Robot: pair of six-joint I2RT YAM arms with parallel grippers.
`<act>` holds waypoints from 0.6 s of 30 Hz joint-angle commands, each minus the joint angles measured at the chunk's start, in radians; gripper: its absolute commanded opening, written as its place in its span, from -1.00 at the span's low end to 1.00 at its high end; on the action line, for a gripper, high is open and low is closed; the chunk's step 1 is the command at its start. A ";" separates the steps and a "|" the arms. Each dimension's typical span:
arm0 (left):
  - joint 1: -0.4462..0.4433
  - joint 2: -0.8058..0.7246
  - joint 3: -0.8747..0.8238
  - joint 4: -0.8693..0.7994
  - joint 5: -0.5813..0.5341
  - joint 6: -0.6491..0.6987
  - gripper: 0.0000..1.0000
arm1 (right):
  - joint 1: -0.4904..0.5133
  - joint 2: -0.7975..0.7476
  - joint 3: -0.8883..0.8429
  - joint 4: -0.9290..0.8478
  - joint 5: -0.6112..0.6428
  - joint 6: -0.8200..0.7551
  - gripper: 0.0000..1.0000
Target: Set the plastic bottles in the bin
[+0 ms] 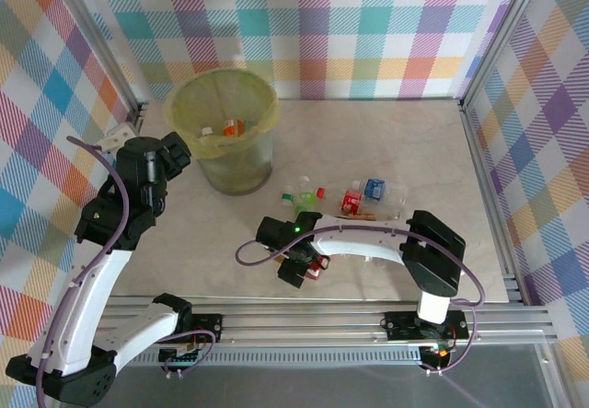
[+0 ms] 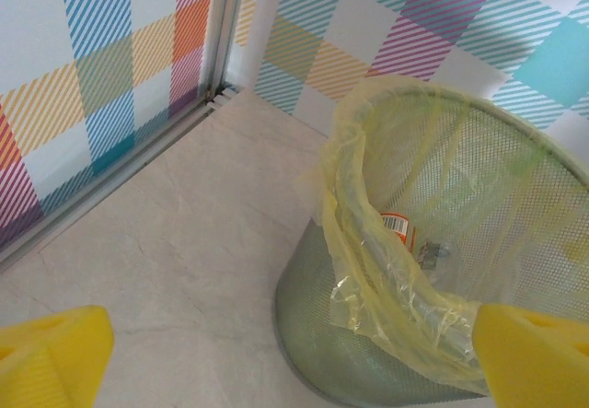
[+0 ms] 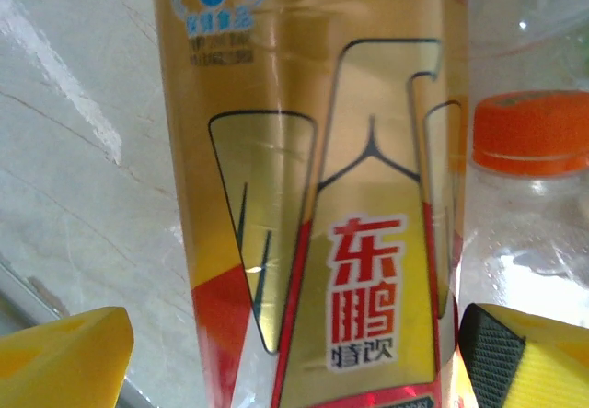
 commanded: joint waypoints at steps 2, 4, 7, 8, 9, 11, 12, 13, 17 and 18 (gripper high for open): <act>0.004 -0.015 -0.021 -0.005 -0.026 -0.011 1.00 | -0.007 0.034 0.024 0.027 -0.010 -0.045 0.83; 0.005 -0.014 -0.020 -0.007 -0.026 -0.011 1.00 | -0.008 0.048 0.023 0.032 -0.012 -0.053 0.83; 0.005 -0.015 -0.019 -0.008 -0.023 -0.013 1.00 | -0.009 0.056 0.014 0.048 -0.016 -0.065 0.83; 0.005 -0.015 -0.020 -0.008 -0.022 -0.010 1.00 | -0.008 0.058 0.013 0.052 -0.016 -0.066 0.83; 0.007 -0.016 -0.020 -0.008 -0.021 -0.013 1.00 | -0.008 0.060 0.011 0.055 -0.018 -0.067 0.83; 0.007 -0.015 -0.019 -0.007 -0.018 -0.016 1.00 | -0.008 0.062 0.011 0.061 -0.018 -0.071 0.79; 0.007 -0.017 -0.019 -0.007 -0.015 -0.016 1.00 | -0.008 0.062 0.011 0.063 -0.019 -0.073 0.73; 0.007 -0.017 -0.019 -0.005 -0.013 -0.017 1.00 | -0.009 0.063 0.010 0.065 -0.022 -0.073 0.65; 0.007 -0.017 -0.016 -0.007 -0.012 -0.016 1.00 | -0.008 0.040 0.017 0.065 -0.025 -0.072 0.40; 0.007 -0.018 -0.015 -0.008 -0.010 -0.017 1.00 | -0.008 0.027 0.020 0.064 -0.028 -0.072 0.34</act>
